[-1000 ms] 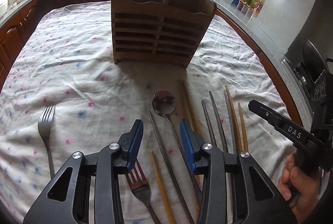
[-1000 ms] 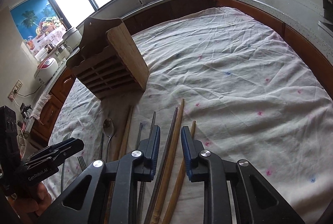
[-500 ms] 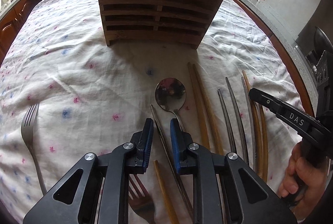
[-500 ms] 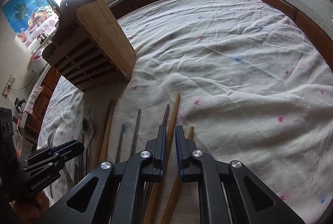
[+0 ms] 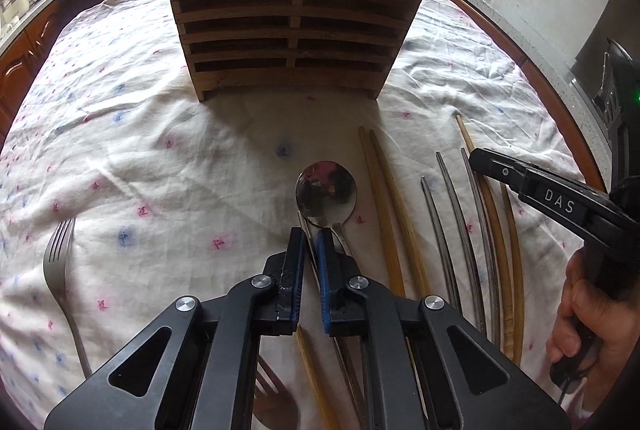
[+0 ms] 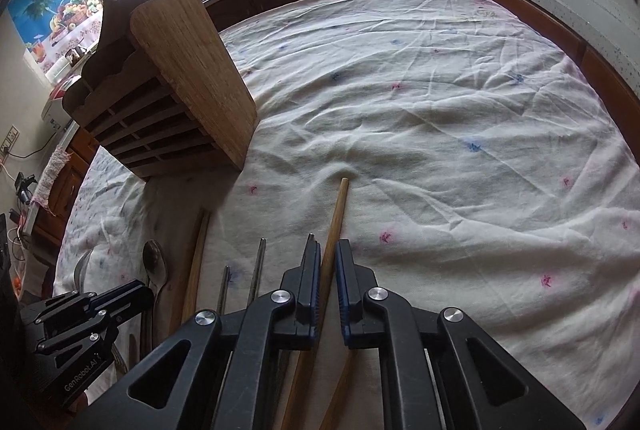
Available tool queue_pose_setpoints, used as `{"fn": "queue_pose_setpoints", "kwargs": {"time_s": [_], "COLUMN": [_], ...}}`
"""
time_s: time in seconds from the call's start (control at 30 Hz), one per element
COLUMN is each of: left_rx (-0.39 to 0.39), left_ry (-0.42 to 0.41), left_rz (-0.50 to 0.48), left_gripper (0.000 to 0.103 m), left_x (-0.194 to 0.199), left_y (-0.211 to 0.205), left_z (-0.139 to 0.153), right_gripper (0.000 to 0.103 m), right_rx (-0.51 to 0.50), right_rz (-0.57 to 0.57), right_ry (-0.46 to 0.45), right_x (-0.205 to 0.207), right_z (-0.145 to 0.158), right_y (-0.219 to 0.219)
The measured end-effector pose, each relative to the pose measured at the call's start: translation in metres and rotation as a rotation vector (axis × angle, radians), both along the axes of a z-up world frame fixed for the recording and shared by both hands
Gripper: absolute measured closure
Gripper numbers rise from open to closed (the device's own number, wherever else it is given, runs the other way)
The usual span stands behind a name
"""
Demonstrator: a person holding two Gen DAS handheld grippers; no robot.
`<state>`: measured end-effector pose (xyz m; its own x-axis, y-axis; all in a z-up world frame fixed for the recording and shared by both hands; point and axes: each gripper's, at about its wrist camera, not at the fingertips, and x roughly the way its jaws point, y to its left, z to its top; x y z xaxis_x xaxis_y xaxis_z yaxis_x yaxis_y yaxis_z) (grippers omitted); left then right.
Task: Organize utensils
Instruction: 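Lift the wooden chopsticks upright with both tools off the cloth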
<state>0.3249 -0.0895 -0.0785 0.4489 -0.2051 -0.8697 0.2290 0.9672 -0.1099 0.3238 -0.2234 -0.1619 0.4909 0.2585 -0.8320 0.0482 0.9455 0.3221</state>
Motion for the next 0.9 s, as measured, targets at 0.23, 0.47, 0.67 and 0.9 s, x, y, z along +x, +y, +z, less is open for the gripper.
{"fn": "queue_pose_setpoints", "kwargs": {"time_s": [0.23, 0.47, 0.67, 0.9], "left_rx": [-0.060, -0.118, -0.173, -0.225], "left_ry": [-0.003, -0.052, -0.111, -0.172], "left_rz": [0.015, 0.017, 0.024, 0.028], "left_gripper": [0.099, 0.099, 0.099, 0.099], "left_x": [-0.009, -0.029, -0.049, -0.069], "left_y": [0.010, 0.021, 0.036, 0.048], "left_z": [0.007, 0.036, 0.066, 0.096], "right_gripper": [0.097, 0.097, 0.097, 0.097], "right_rx": [0.057, 0.113, 0.133, 0.130], "right_rz": [-0.012, -0.015, -0.007, -0.001], "right_ry": [-0.016, -0.086, -0.160, -0.232], "right_x": [-0.008, -0.027, -0.047, -0.065], "right_z": [0.004, 0.033, 0.066, 0.097], "right_y": [-0.007, -0.011, -0.009, -0.002]}}
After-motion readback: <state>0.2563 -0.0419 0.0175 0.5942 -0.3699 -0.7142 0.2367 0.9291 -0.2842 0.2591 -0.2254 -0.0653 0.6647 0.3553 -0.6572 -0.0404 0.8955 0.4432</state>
